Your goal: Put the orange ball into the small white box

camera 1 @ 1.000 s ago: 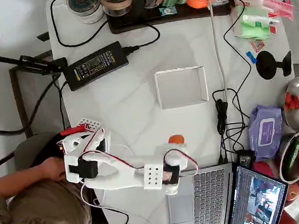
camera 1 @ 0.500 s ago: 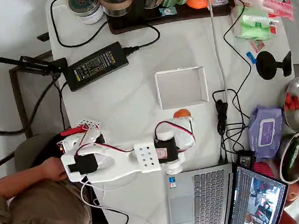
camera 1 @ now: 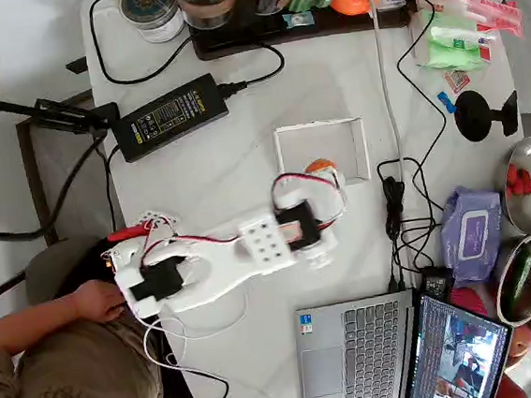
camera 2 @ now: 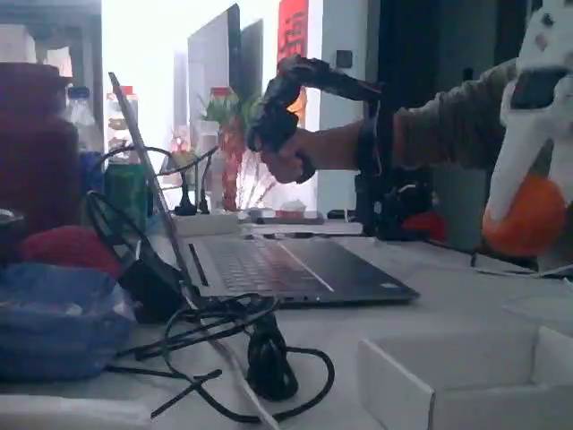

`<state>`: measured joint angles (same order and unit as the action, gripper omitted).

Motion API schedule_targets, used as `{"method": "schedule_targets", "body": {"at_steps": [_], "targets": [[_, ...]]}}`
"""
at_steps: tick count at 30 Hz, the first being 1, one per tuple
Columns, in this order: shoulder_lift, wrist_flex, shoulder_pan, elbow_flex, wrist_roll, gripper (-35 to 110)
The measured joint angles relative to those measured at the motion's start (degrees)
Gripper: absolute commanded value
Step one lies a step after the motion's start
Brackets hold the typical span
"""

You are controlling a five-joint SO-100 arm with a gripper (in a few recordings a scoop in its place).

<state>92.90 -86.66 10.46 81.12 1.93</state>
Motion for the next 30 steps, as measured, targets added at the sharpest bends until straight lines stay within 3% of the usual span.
{"method": "schedule_targets", "body": {"at_steps": [12, 30], "targets": [[-11.43, 0.18, 3.52, -12.74, -1.76, 10], [-20.48, 0.18, 6.33, -13.36, -2.02, 10]]}}
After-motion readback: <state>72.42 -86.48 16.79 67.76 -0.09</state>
